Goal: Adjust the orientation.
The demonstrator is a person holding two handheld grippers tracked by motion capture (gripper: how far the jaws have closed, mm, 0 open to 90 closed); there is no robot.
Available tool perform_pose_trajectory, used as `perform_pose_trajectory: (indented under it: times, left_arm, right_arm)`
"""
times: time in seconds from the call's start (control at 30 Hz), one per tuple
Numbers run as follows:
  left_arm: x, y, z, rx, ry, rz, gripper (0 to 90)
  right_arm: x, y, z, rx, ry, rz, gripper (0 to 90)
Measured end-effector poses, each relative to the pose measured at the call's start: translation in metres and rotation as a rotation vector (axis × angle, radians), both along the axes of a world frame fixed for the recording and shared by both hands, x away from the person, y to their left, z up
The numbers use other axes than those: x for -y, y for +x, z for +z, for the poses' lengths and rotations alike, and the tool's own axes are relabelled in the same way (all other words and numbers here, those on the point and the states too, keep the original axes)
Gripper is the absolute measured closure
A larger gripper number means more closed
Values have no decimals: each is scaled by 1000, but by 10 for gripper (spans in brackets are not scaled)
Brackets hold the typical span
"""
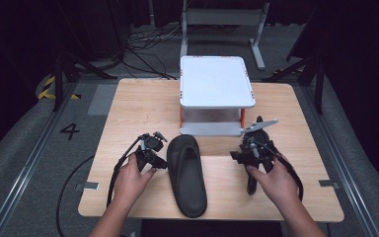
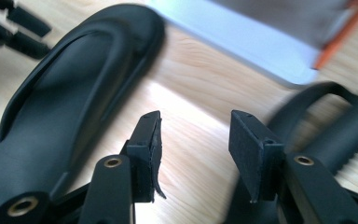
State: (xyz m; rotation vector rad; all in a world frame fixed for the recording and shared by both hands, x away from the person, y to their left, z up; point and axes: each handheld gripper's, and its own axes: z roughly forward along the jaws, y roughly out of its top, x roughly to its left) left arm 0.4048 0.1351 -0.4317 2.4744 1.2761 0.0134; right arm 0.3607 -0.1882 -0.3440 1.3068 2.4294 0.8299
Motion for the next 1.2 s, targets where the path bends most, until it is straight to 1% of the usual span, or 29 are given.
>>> perform_pose_trajectory:
  times: [0.03,0.1,0.2,0.23,0.27,0.3,0.33,0.47,0.53,0.6,0.63,0.67,0.7,0.73,0.77,0.8,0.83,0.87,0.9,0.93,0.97,1.0,1.03,1.07,1.13,1.17,1.2]
  left_arm:
    - [1,0,0,-1,1,-10,578]
    - [4,1,0,3,1,-19,601]
    - [13,2,1,2,3,-31,626]
    - [15,2,1,1,-4,-38,625]
    - [19,2,1,-12,-22,-46,624]
    - [24,3,0,-14,-30,-59,623]
    - [28,3,0,-16,-30,-63,614]
    - [37,4,-1,-28,-48,-63,614]
    - [41,5,-1,-35,-50,-60,613]
    - [43,4,0,-32,-45,-61,596]
    - [42,3,0,-32,-50,-60,583]
    - [41,3,1,-37,-59,-62,548]
    - [39,3,3,-37,-65,-53,540]
    - [37,1,4,-28,-70,-50,534]
    - [37,1,4,-28,-70,-50,528]
    - [32,-1,8,-6,-71,-44,525]
    - [32,-1,8,-6,-71,-44,523]
    - [26,-3,11,9,-69,-33,514]
    - [26,-3,11,9,-69,-33,506]
    - [19,-5,13,26,-54,-17,496]
    - [15,-7,14,33,-43,-10,493]
    - [10,-8,15,41,-38,-2,489]
    - [10,-8,15,41,-38,-2,482]
    - [4,-9,16,44,-40,10,482]
    - [-4,-11,16,45,-52,30,477]
    - [-7,-12,16,47,-57,40,478]
    - [-11,-12,16,48,-61,42,478]
  right_arm:
    - [6,0,3,-2,14,-14,544]
    - [18,-1,7,12,23,-38,544]
    - [34,-1,12,21,40,-70,543]
    - [37,-1,12,20,42,-81,543]
    - [40,-2,12,21,43,-86,543]
    - [43,-2,13,20,45,-95,543]
    - [47,-2,13,21,44,-105,542]
    - [50,-2,12,15,42,-108,540]
    - [50,-2,10,12,38,-110,538]
    - [51,-1,8,3,36,-111,530]
    - [52,0,7,2,34,-117,529]
    - [55,2,5,2,32,-128,522]
    - [56,4,4,2,32,-135,514]
    - [59,8,2,-4,29,-149,503]
    - [59,8,2,-4,29,-149,503]
    - [61,13,-3,-10,28,-171,487]
    - [61,13,-3,-10,28,-171,487]
    - [61,19,-8,-10,28,-181,466]
    - [60,21,-9,-9,27,-181,454]
    - [59,24,-12,-5,19,-182,439]
    - [58,26,-14,-6,14,-186,431]
    - [57,28,-16,-12,9,-192,416]
    - [57,28,-16,-12,9,-192,416]
    - [57,31,-19,-22,5,-198,394]
    - [58,37,-24,-56,11,-211,382]
    - [57,39,-26,-71,12,-209,372]
    - [56,39,-28,-74,19,-198,366]
